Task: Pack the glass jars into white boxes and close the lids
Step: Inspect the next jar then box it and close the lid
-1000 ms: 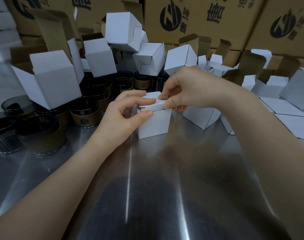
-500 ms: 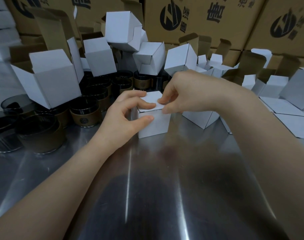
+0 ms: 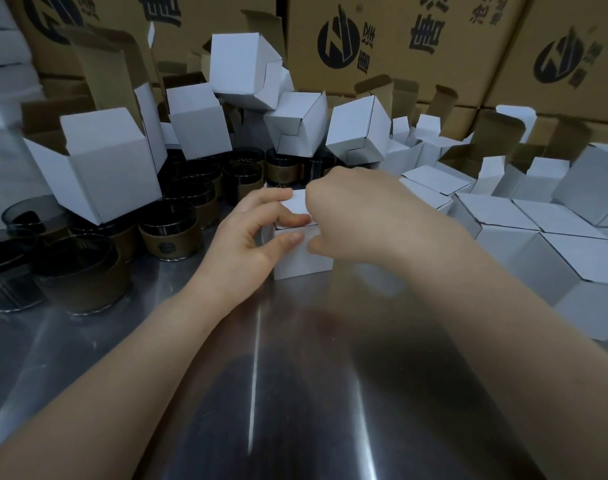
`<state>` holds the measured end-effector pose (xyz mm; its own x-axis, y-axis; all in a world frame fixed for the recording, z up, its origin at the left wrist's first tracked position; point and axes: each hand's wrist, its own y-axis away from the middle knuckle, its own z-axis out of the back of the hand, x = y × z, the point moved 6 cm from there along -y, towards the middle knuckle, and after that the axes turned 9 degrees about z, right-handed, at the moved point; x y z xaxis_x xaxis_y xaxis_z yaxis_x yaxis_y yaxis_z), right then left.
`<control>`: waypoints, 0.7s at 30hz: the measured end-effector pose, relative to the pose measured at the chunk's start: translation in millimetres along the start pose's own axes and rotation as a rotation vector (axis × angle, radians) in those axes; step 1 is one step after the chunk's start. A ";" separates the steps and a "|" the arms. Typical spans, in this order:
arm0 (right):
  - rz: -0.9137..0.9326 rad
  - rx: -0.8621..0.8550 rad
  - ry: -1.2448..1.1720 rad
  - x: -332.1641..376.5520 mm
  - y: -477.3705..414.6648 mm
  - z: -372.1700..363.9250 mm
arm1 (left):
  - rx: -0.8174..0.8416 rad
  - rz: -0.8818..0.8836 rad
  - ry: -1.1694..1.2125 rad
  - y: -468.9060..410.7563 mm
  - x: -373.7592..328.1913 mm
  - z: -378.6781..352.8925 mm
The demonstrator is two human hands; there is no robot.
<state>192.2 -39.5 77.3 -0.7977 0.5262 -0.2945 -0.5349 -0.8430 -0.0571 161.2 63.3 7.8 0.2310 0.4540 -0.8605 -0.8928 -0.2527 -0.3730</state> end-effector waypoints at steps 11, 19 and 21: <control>0.021 -0.176 -0.438 -26.1 -20.5 -28.4 | -0.173 0.054 -0.024 -0.9 14.6 9.9; -0.053 -0.279 -0.386 -38.7 -29.5 -46.2 | -0.244 0.165 -0.063 -3.1 20.2 12.7; -0.095 -0.313 -0.299 -42.4 -31.0 -47.0 | -0.261 0.175 -0.071 -2.5 20.2 13.3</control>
<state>255.7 -40.9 46.7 -0.8193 0.5732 0.0122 -0.5362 -0.7585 -0.3704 162.9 84.5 -4.1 0.0474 0.4402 -0.8966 -0.7852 -0.5384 -0.3058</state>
